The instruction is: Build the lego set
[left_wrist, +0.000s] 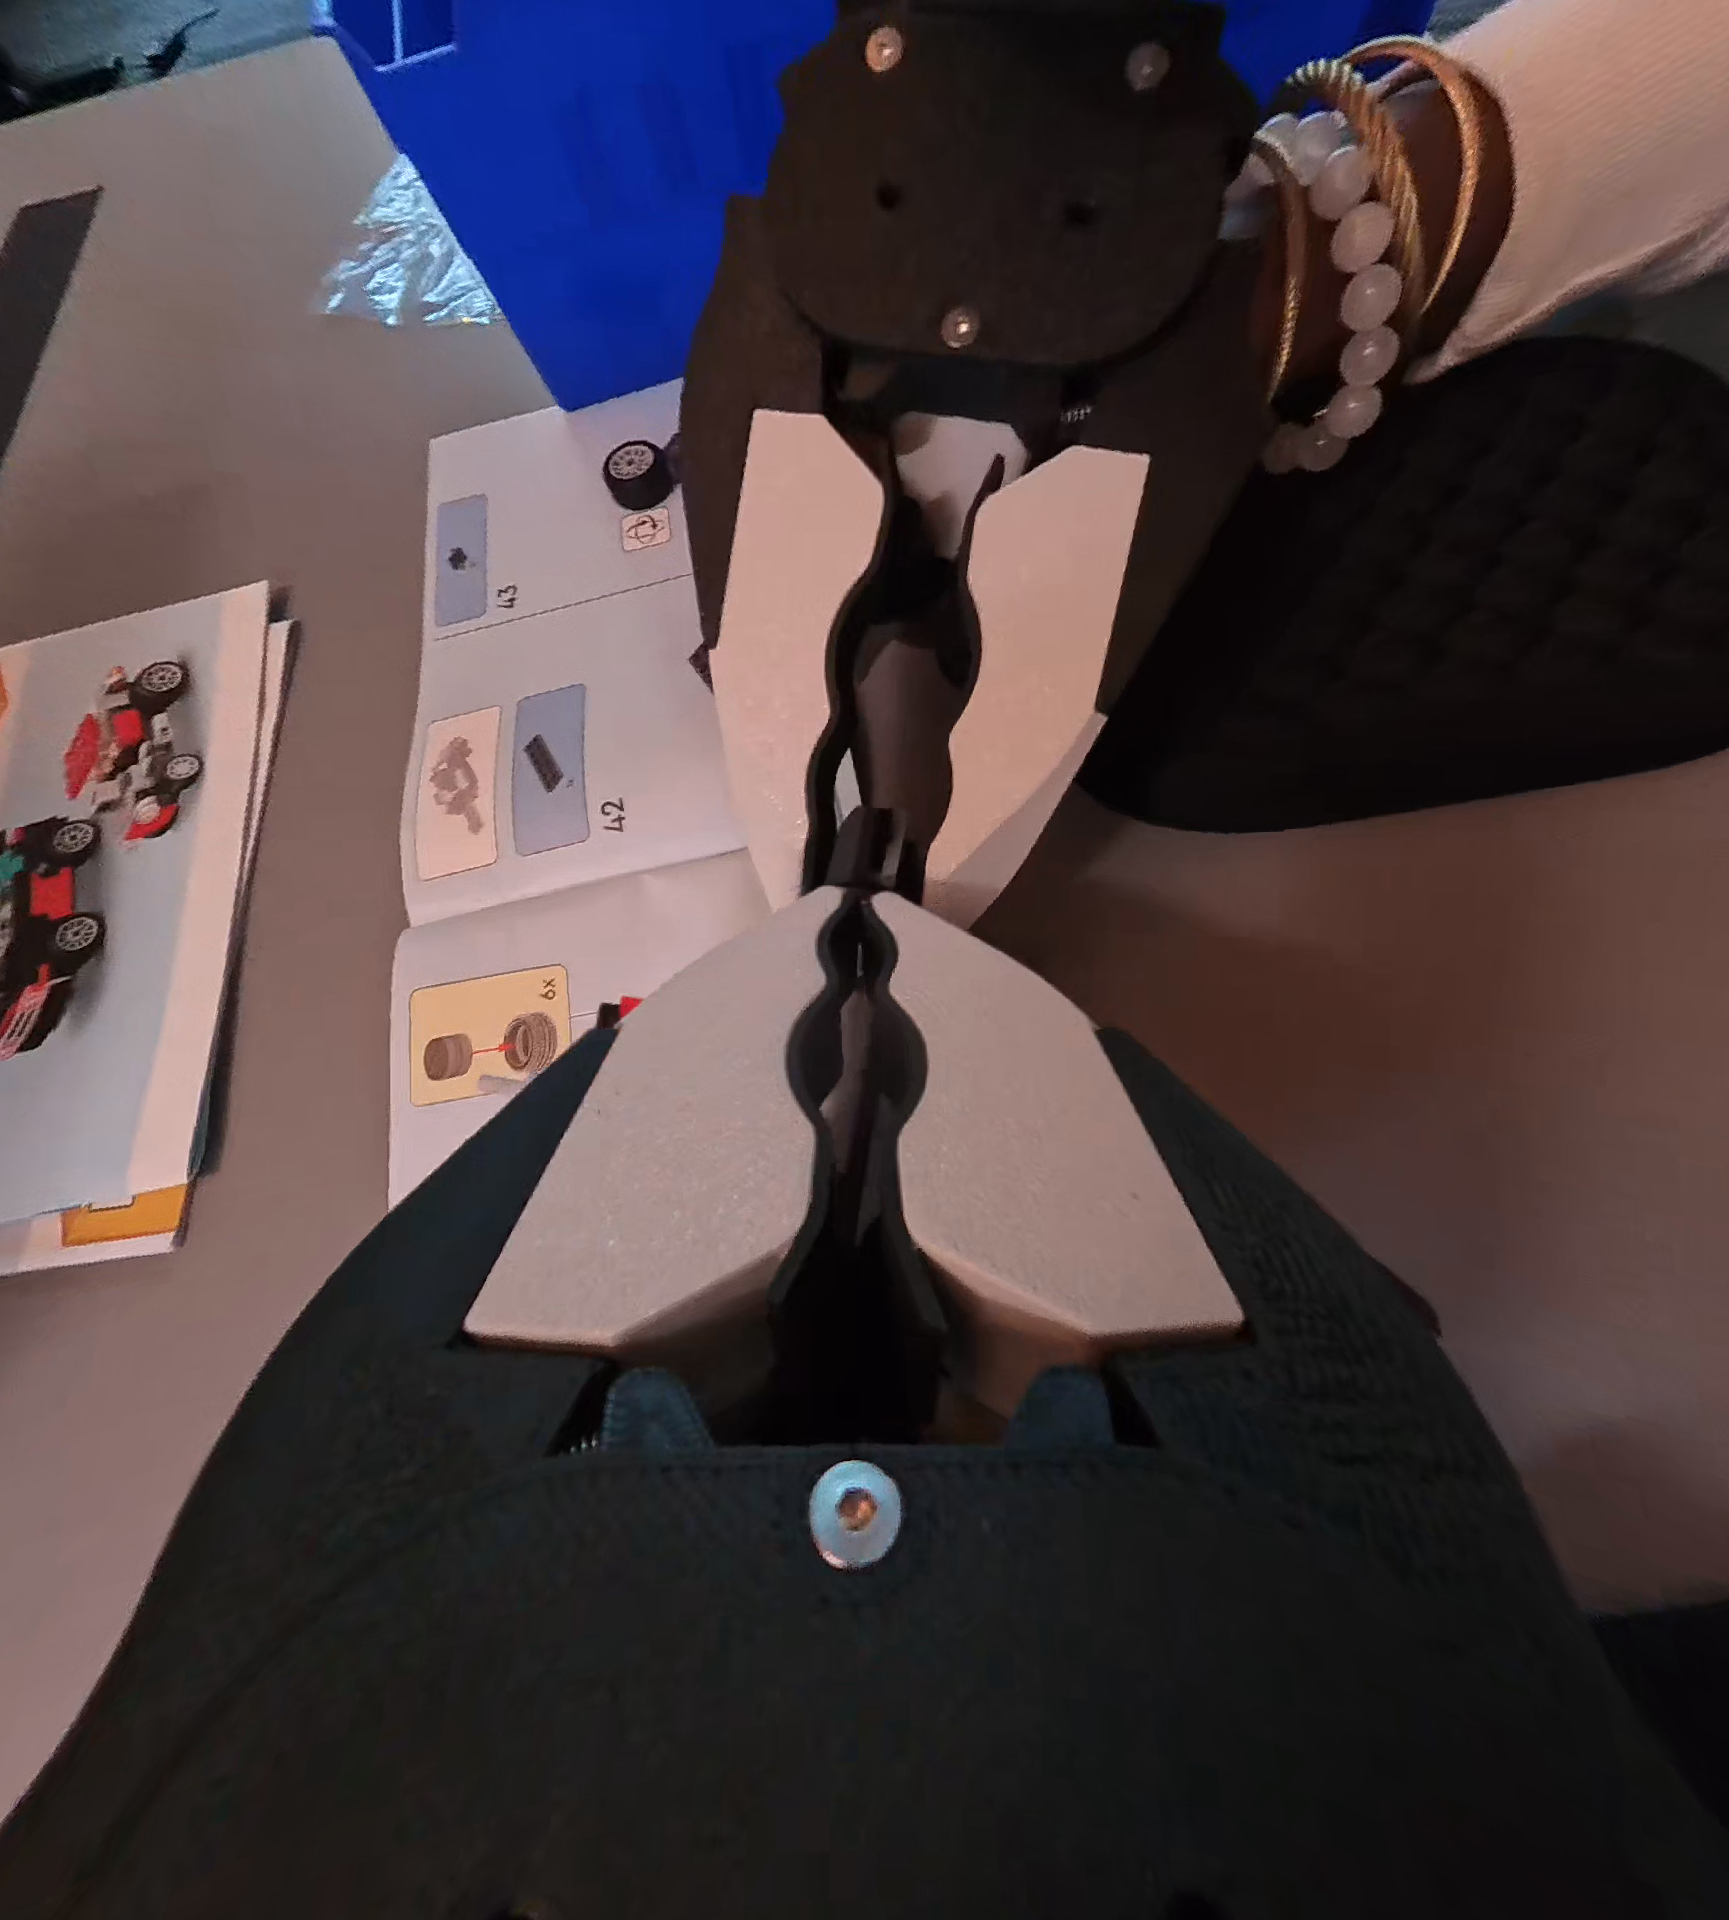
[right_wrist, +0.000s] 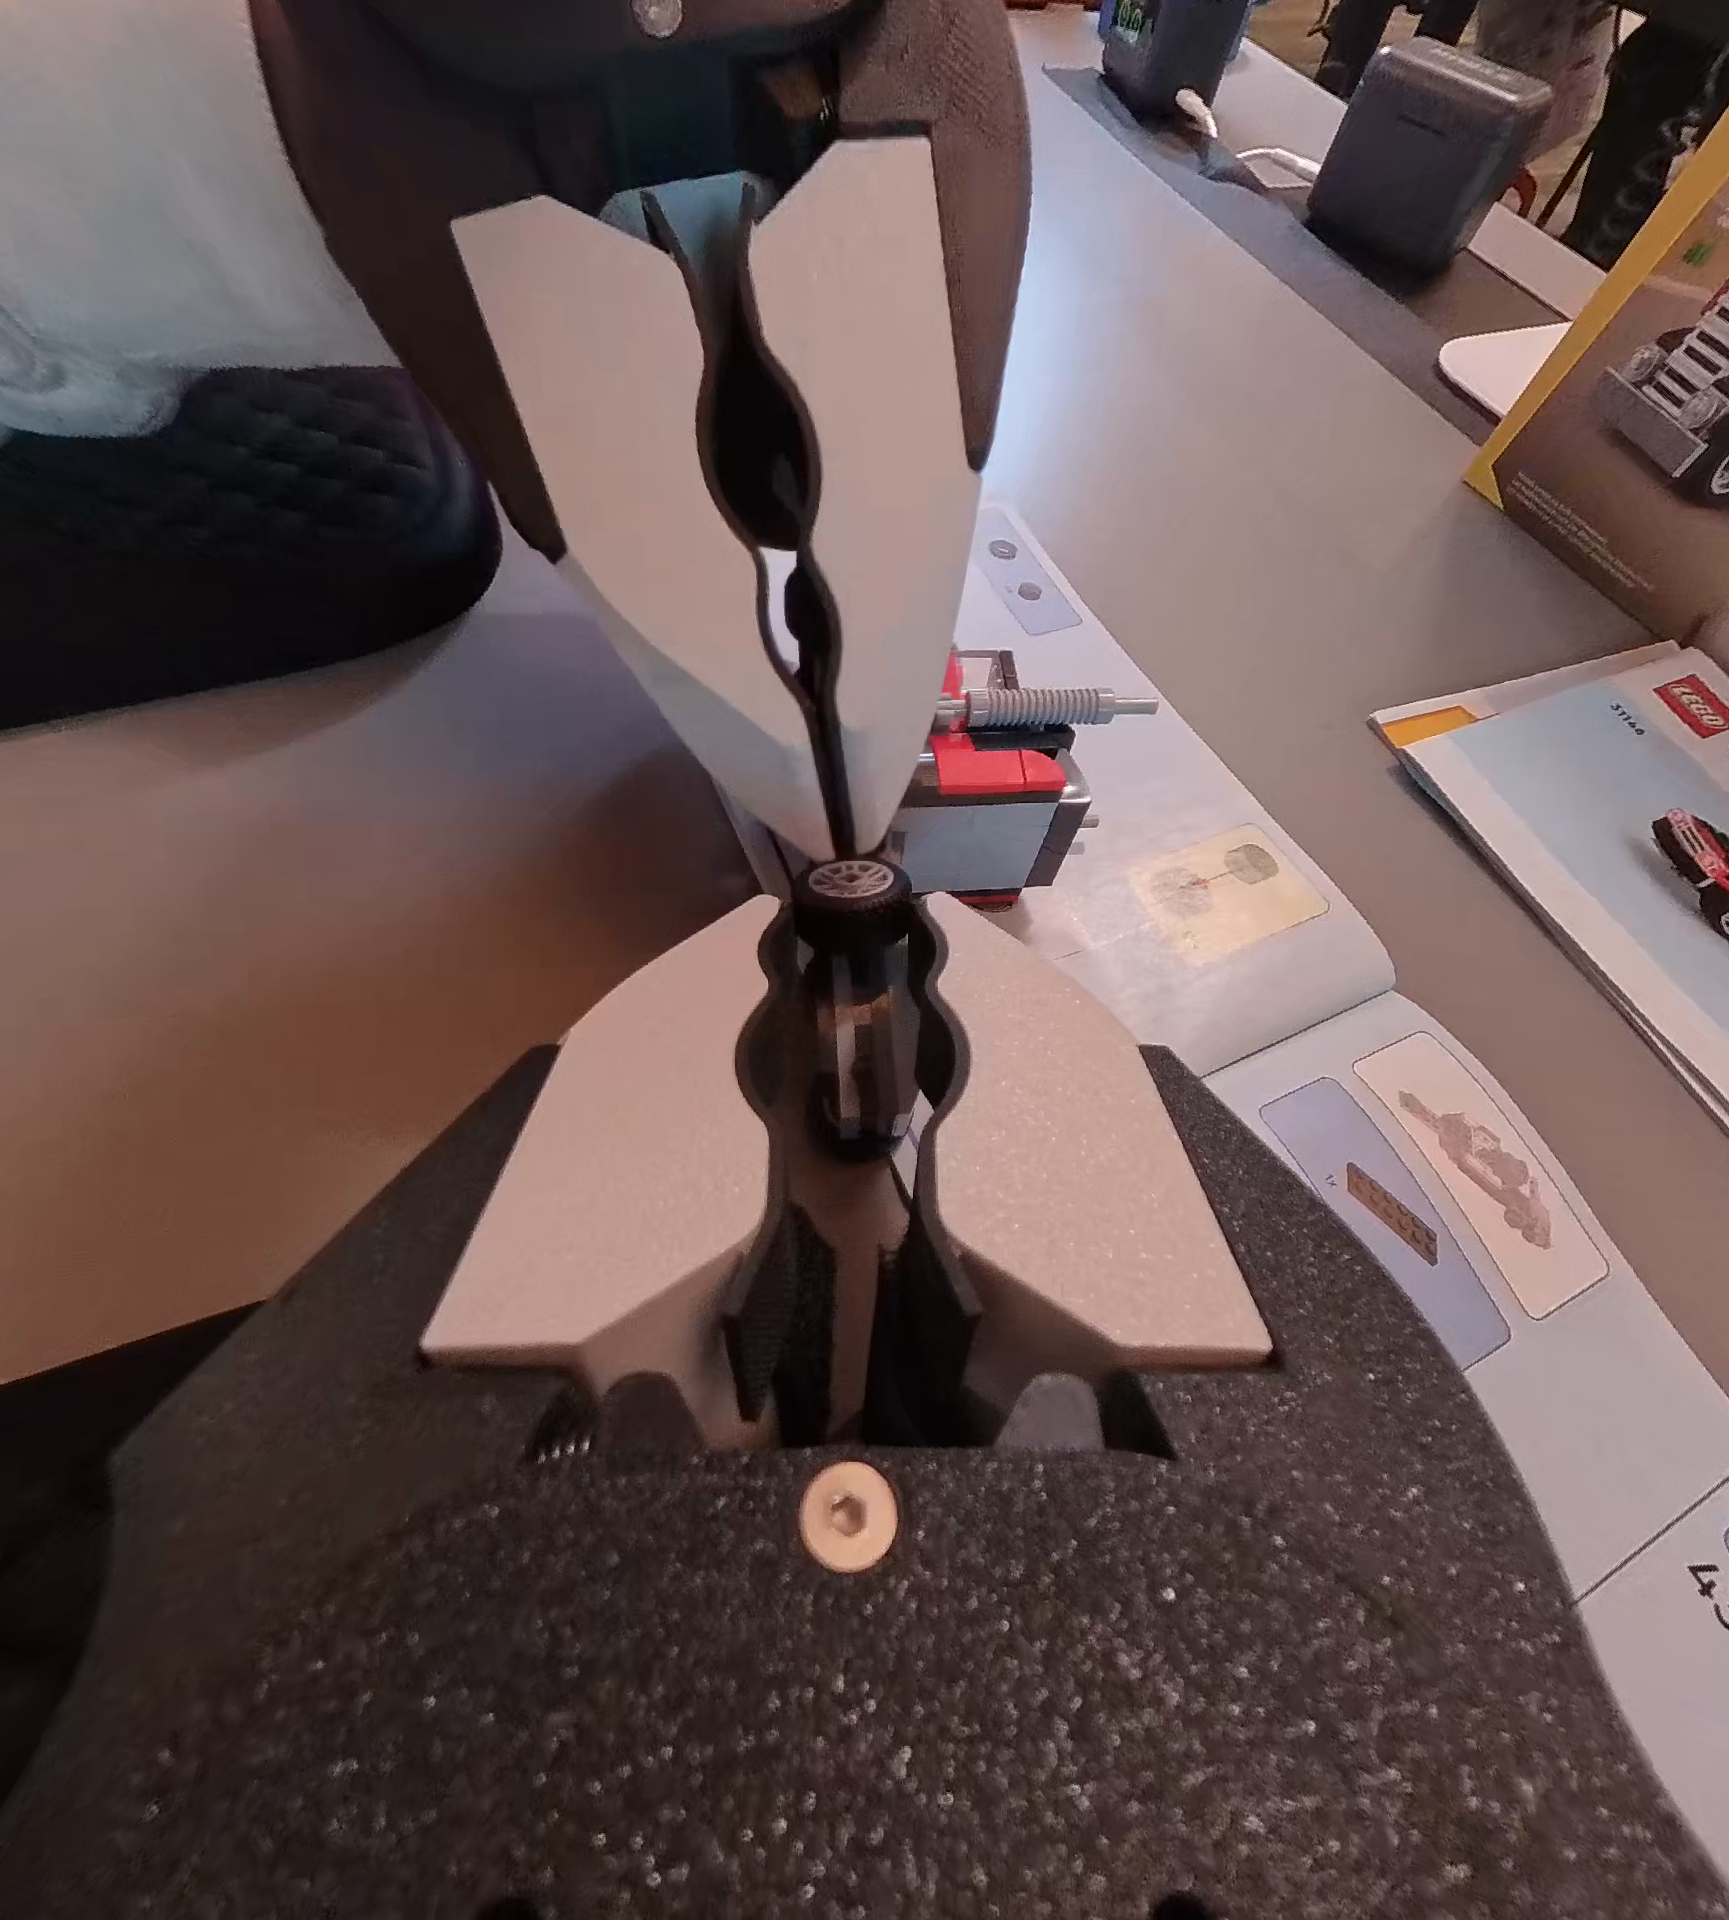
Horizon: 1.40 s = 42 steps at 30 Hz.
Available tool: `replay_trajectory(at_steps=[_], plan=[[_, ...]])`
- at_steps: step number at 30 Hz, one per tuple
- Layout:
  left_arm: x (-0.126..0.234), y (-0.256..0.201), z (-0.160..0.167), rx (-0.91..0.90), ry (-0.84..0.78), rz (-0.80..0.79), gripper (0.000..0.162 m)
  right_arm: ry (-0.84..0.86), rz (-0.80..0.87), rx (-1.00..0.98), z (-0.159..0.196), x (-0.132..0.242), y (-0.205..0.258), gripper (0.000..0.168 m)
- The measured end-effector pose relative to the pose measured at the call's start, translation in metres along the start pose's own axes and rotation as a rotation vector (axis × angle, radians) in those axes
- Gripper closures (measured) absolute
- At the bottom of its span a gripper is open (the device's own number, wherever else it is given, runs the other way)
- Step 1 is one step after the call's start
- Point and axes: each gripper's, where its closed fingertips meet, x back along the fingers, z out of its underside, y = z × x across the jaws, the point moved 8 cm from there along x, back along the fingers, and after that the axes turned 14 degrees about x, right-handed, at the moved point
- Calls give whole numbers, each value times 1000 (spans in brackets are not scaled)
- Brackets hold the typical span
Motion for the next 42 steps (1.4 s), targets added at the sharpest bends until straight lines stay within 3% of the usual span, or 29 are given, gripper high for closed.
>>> replay_trajectory(at_steps=[16,20,25,31,42], plan=[[-19,2,-10,-49,179,24,162,44,18,22,2,-1,1,149],[-15,6,-9,-17,145,52,162,40,8,-20,3,-1,-2,149],[19,20,-11,25,13,-15,162,34,0,-31,3,-1,-3,149],[0,5,-3,-62,61,38,162,44,1,-18,2,-1,-2,149],[-3,8,-2,-34,86,37,162,49,-3,-10,0,-4,-2,150]])
